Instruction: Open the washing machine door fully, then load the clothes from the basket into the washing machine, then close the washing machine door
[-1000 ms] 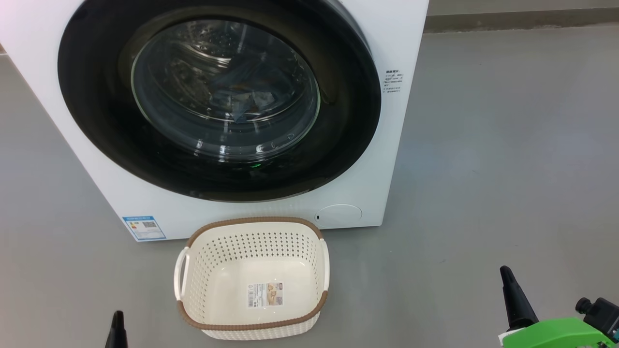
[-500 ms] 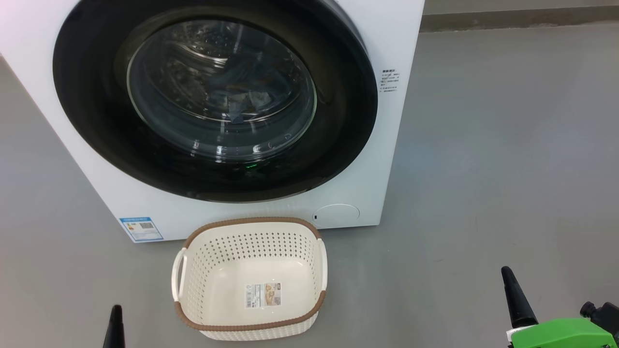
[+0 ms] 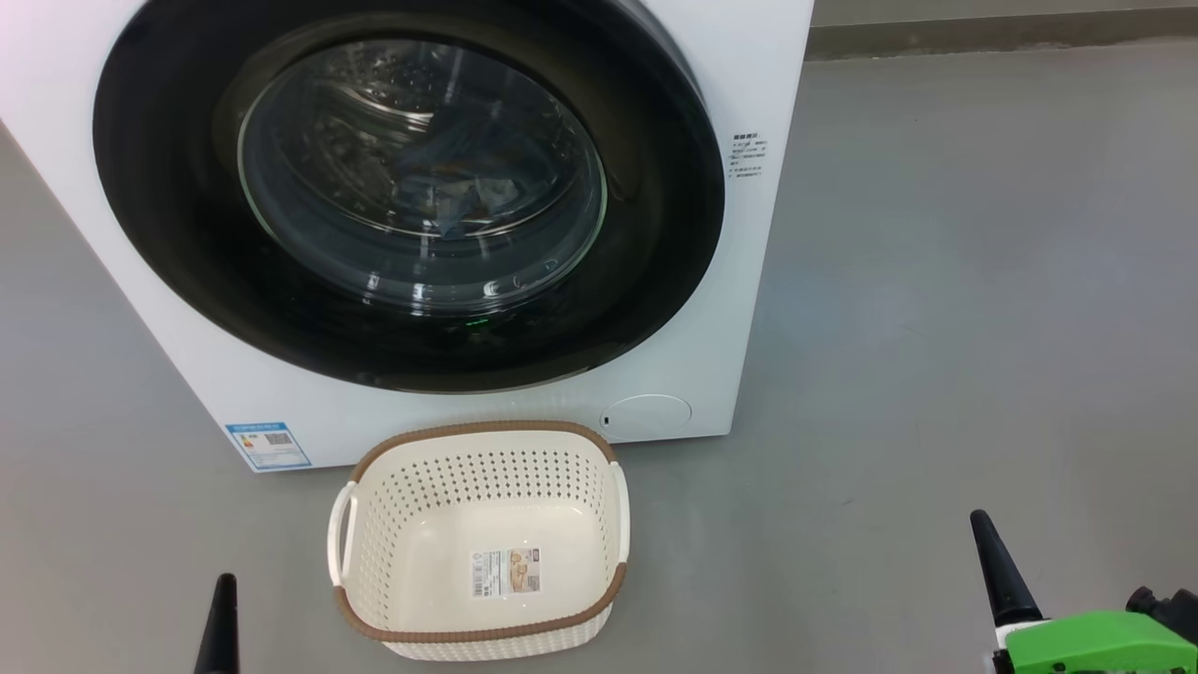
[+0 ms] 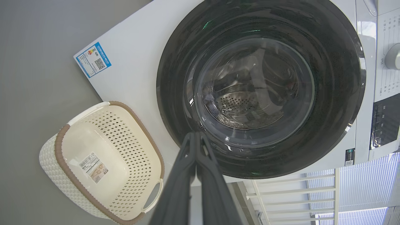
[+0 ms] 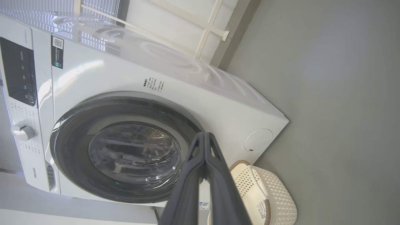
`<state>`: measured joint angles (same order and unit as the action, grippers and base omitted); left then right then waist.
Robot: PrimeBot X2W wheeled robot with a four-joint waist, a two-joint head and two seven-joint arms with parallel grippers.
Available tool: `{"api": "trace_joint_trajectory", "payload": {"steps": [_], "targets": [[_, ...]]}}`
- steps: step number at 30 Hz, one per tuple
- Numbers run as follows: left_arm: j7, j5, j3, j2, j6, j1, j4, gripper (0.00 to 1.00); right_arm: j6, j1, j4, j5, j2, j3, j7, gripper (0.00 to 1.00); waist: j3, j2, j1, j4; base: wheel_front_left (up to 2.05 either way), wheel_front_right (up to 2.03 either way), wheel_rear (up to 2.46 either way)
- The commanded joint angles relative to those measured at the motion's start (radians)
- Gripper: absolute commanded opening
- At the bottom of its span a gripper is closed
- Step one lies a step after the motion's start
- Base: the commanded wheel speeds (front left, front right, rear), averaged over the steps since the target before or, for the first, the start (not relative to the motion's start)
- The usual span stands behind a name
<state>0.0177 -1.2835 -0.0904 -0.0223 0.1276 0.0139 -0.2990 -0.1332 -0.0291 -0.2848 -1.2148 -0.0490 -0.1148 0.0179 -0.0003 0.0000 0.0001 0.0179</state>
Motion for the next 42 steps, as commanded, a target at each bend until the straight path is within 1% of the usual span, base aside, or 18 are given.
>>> {"api": "trace_joint_trajectory", "payload": {"steps": [1, 28, 32, 42], "targets": [[0.008, -0.023, -0.020, -0.020, 0.002, 0.053, 0.029, 0.00, 0.001, -0.055, 0.031, -0.031, -0.004, 0.010, 0.006, 0.00, 0.000, 0.0000, 0.0000, -0.001, 0.00, 0.00, 0.00], [0.088, -0.302, -0.023, -0.027, 0.003, 0.091, 0.052, 0.00, 0.002, -0.077, 0.039, -0.365, -0.001, 0.001, 0.089, 0.00, 0.003, 0.0000, 0.0000, -0.017, 0.00, 0.00, 0.00], [0.095, -0.325, -0.023, -0.028, 0.003, 0.094, 0.054, 0.00, 0.002, -0.079, 0.040, -0.394, -0.001, 0.001, 0.096, 0.00, 0.003, 0.0000, 0.0000, -0.018, 0.00, 0.00, 0.00], [0.095, -0.325, -0.023, -0.028, 0.003, 0.094, 0.054, 0.00, 0.002, -0.079, 0.040, -0.394, -0.001, 0.001, 0.095, 0.00, 0.003, 0.0000, 0.0000, -0.018, 0.00, 0.00, 0.00]]}}
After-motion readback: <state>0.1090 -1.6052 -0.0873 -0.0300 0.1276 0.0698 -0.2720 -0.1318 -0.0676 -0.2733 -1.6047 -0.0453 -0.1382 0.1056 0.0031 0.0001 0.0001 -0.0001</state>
